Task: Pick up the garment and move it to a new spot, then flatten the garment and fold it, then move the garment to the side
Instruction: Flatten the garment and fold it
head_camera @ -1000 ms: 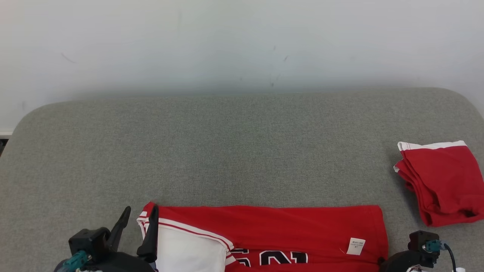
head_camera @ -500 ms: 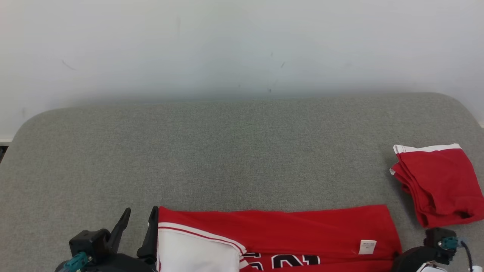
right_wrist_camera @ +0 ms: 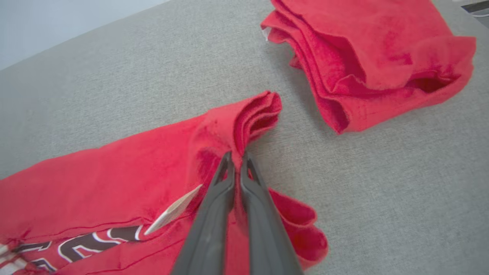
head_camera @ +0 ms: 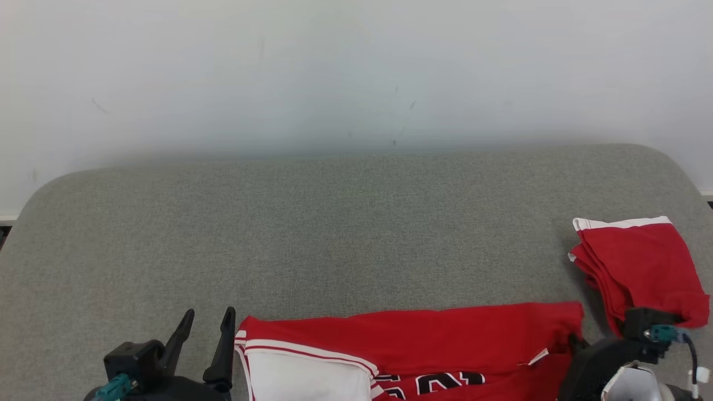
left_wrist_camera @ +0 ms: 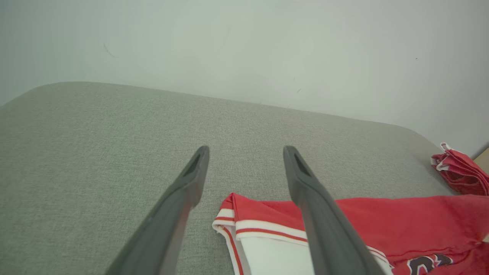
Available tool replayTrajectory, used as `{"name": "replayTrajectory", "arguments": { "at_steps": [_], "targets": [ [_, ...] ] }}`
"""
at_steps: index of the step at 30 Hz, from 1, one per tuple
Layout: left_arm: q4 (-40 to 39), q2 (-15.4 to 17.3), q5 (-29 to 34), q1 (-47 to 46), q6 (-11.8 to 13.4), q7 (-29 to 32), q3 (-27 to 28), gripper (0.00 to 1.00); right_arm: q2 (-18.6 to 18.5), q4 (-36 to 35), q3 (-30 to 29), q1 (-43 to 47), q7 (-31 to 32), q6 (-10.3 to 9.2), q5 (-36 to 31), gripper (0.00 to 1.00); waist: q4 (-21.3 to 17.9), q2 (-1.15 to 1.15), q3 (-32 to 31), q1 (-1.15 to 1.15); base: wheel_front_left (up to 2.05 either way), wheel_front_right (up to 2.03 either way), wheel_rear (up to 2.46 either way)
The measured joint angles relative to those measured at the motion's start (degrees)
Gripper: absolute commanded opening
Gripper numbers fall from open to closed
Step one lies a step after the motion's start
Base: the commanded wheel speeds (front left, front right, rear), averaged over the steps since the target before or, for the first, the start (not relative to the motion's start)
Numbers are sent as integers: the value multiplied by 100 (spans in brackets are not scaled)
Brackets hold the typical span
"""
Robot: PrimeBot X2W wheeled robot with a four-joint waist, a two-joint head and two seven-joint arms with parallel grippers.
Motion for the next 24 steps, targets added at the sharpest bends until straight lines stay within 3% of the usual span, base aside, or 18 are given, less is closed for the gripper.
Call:
{"name": "replayTrajectory", "arguments": {
  "at_steps": [6, 10, 24],
  "targets": [
    [0, 0, 0, 2, -1, 2, -56, 100, 102, -465, 793, -49, 175, 245, 58, 0, -14, 0, -52, 0, 0, 0, 0],
    [4, -1, 0, -2, -8, 4, -81, 100, 112, -625, 983, -162, 290, 235, 114, 0, 1, 0, -70, 0, 0, 0, 0],
    [-20, 71, -33, 231, 12, 18, 29, 100, -101, -1222, 223, -118, 416, 37, -70, 0, -43, 0, -112, 0, 0, 0, 0]
  ]
}}
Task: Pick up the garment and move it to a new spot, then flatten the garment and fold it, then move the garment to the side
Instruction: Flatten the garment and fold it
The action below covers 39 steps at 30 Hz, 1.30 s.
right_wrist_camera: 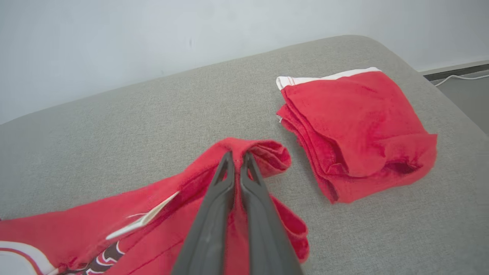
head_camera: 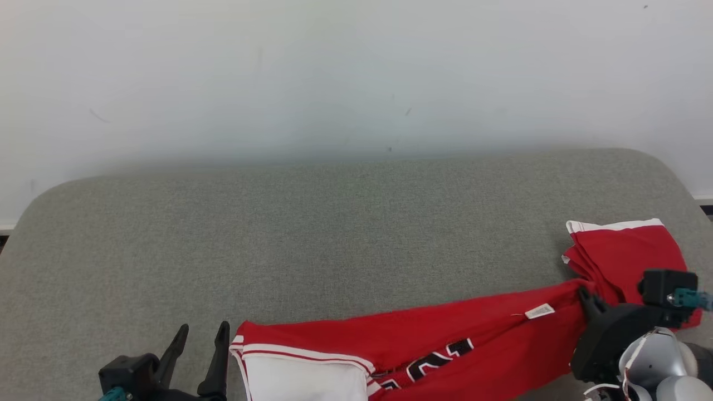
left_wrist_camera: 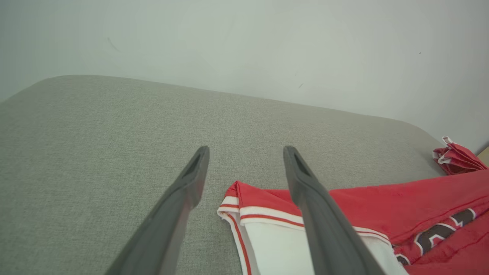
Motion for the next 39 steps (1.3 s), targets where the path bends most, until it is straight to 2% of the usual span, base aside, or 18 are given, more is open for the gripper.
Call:
{"name": "replayTrajectory", "arguments": {
  "at_steps": [8, 12, 19, 24, 36, 39],
  "targets": [
    [-35, -13, 0, -15, 35, -14, -38, 100, -222, -244, -564, 1, 65, -51, -212, 0, -108, 0, 23, 0, 0, 0, 0],
    [-37, -18, 0, -16, 33, -11, -59, 100, -231, -385, -544, -32, 166, -51, -301, 0, -108, 0, 39, 0, 0, 0, 0],
    [-37, -18, -1, -22, 33, 30, -67, 100, -47, -523, 297, -210, 443, -36, -479, 0, -77, 0, 74, 0, 0, 0, 0],
    [-36, -53, 0, -68, 30, 40, -116, 100, 131, -368, 1055, -331, 669, 104, -505, 0, -39, 0, 106, 0, 0, 0, 0],
    [-8, -77, -1, -207, -11, 83, -109, 100, 178, 336, 2183, -737, 887, 96, -393, 0, 151, 0, 178, 0, 0, 0, 0],
    [21, -90, 0, -238, -13, 83, -143, 100, 154, 442, 2591, -876, 887, 44, -109, 0, 182, 0, 183, 0, 0, 0, 0]
  ]
}}
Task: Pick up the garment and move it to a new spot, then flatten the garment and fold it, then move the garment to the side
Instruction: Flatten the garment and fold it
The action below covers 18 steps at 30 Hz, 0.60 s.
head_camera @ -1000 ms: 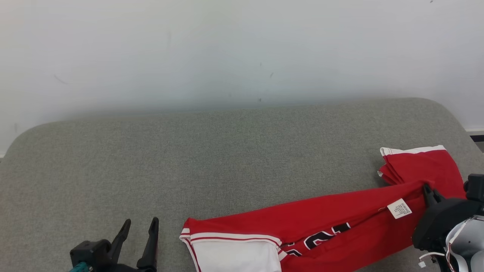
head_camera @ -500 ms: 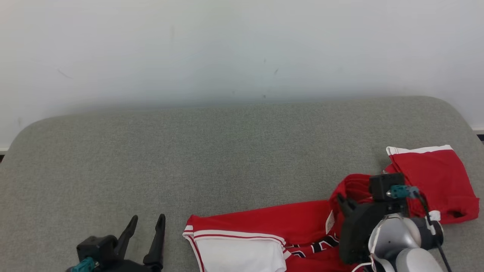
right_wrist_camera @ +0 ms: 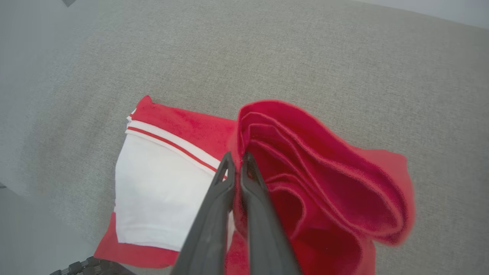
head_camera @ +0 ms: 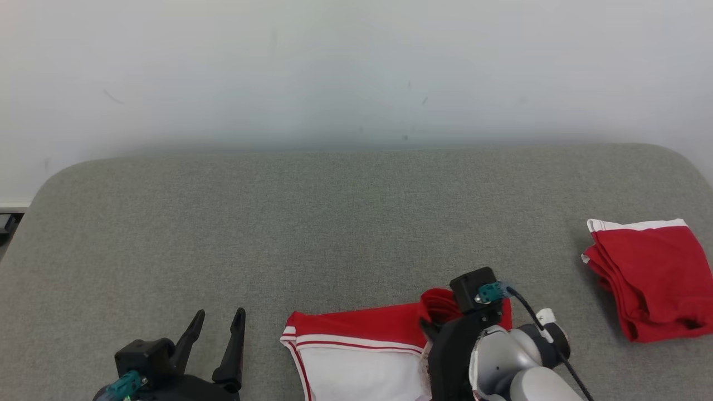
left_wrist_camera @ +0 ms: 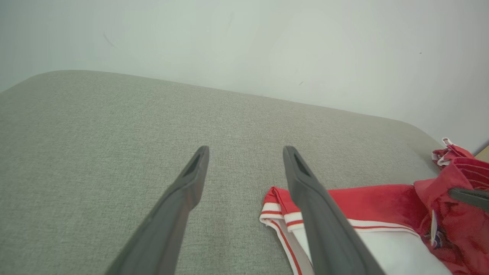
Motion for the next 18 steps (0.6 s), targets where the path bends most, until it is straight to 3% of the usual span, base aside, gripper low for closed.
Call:
{"name": "replayTrajectory", "arguments": {
  "at_steps": [9, 18],
  "targets": [
    [127, -45, 0, -41, -51, 1, -116, 100, -14, 336, 1080, -489, -164, -97, 739, 0, 173, 0, -27, 0, 0, 0, 0],
    [177, -47, 0, -42, -57, 0, -145, 100, -23, 775, 1455, -704, -503, -100, 1198, 0, 313, 0, -78, 0, 0, 0, 0]
  ]
}}
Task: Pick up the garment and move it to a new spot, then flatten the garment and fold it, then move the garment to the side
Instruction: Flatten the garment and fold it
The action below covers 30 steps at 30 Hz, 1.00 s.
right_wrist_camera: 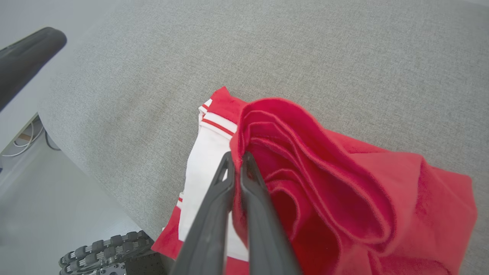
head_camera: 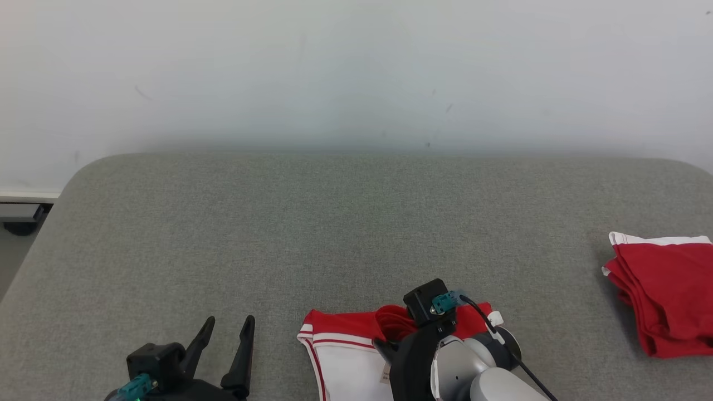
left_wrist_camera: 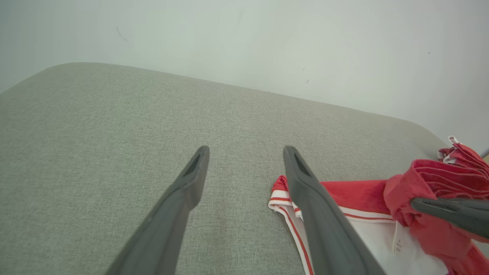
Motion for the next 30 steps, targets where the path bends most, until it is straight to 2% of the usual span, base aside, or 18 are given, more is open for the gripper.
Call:
{"name": "replayTrajectory", "arguments": {
  "at_steps": [11, 30],
  "targets": [
    [41, -3, 0, 3, -41, -2, -23, 100, -5, 396, 460, -254, -479, -1, 579, 0, 117, -1, -45, 0, 0, 0, 0],
    [111, -93, 0, -61, -90, 1, -156, 100, -9, 1234, 767, -501, -1101, -1, 1359, 0, 446, 0, 9, -1, 0, 0, 0]
  ]
}}
